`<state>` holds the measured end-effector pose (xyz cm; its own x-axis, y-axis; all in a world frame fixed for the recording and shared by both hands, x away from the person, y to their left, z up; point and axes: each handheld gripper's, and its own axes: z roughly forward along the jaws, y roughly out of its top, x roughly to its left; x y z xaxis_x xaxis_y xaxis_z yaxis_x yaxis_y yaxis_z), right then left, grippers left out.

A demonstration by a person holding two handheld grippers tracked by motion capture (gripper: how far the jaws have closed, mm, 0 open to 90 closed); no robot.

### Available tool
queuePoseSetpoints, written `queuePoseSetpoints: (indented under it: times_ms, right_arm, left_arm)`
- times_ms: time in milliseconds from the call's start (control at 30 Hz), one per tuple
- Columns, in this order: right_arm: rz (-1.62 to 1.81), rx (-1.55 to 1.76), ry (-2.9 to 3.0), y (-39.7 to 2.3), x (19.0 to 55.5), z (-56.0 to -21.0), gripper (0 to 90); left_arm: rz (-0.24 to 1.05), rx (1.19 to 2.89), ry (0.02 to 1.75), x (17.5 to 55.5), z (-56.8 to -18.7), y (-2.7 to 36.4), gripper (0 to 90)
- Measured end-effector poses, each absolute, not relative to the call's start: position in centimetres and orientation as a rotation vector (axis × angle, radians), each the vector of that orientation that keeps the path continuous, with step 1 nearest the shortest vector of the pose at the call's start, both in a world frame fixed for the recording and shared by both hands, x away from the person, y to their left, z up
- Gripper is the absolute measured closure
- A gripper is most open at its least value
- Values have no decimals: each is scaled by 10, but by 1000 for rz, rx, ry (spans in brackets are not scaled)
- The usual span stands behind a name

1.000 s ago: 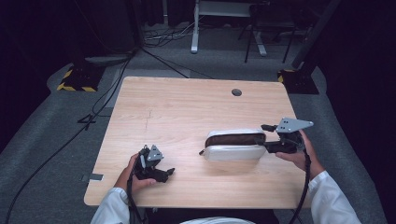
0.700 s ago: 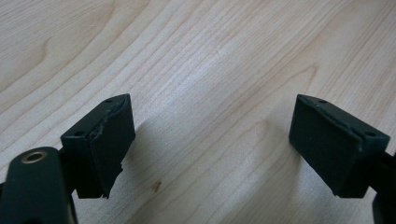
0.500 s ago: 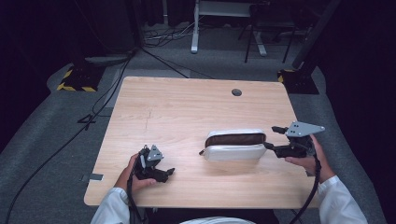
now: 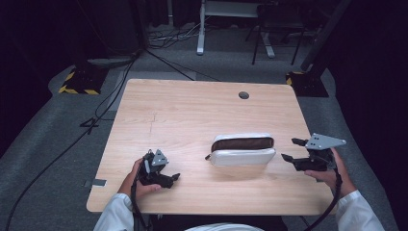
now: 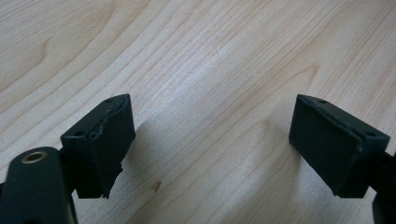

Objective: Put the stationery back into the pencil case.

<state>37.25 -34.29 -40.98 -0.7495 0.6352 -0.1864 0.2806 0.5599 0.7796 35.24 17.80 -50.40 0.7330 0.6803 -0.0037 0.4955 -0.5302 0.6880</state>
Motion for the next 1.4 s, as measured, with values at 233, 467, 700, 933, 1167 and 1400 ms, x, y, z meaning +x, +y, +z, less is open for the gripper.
queuePoseSetpoints:
  times_ms: [233, 467, 700, 933, 1167, 1400]
  right_arm:
    - [980, 775, 2369, -353, 368, -434, 282]
    - [939, 842, 2391, -367, 363, -461, 288]
    - [937, 947, 2392, -384, 356, -488, 288]
    - [1050, 1028, 2351, -402, 340, -503, 264]
    - [1054, 1074, 2352, -402, 342, -504, 249]
    - [1052, 1080, 2350, -402, 342, -504, 246]
  left_arm:
    - [346, 2244, 883, 352, -504, 178, 148]
    - [347, 2244, 883, 352, -504, 178, 148]
    - [346, 2244, 883, 352, -504, 178, 148]
    - [348, 2245, 880, 353, -504, 178, 148]
    - [343, 2246, 876, 353, -504, 178, 147]
    - [346, 2246, 876, 353, -504, 178, 147]
